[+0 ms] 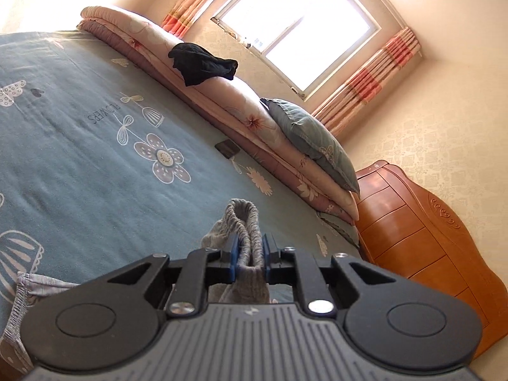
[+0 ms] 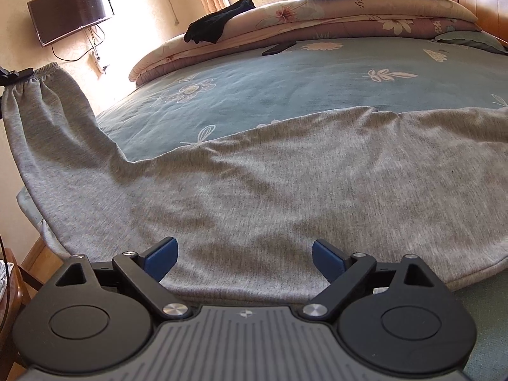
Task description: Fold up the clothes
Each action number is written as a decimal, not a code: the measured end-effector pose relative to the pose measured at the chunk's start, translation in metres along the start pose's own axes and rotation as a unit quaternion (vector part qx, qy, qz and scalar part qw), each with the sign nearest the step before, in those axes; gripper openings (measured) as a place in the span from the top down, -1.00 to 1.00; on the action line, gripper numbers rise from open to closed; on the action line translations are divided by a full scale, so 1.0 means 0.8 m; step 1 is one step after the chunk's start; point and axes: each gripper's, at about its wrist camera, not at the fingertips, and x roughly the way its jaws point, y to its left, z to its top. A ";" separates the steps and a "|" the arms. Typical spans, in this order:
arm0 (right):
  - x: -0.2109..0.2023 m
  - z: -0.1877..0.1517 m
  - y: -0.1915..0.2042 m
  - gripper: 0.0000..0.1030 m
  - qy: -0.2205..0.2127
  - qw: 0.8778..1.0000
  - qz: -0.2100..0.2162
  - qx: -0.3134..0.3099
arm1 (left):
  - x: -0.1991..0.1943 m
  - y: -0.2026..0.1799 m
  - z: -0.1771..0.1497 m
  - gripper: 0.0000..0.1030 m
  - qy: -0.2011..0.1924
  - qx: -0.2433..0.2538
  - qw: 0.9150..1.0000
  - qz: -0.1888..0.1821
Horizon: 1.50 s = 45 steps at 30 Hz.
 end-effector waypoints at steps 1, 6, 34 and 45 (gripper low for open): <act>-0.001 -0.001 -0.001 -0.83 0.000 1.000 0.000 0.000 | 0.001 0.017 -0.002 0.74 0.001 -0.011 1.000 0.017; -0.003 -0.002 -0.007 -0.83 -0.002 1.000 -0.001 0.001 | 0.007 0.134 -0.029 0.74 0.033 -0.074 0.989 0.126; 0.020 -0.006 0.002 -0.90 0.021 1.000 -0.002 -0.006 | 0.012 0.140 -0.054 0.05 0.060 -0.023 0.989 0.134; 0.008 -0.005 -0.016 -0.90 0.018 1.000 -0.025 -0.001 | 0.167 0.129 -0.086 -0.04 0.148 -0.014 0.980 0.132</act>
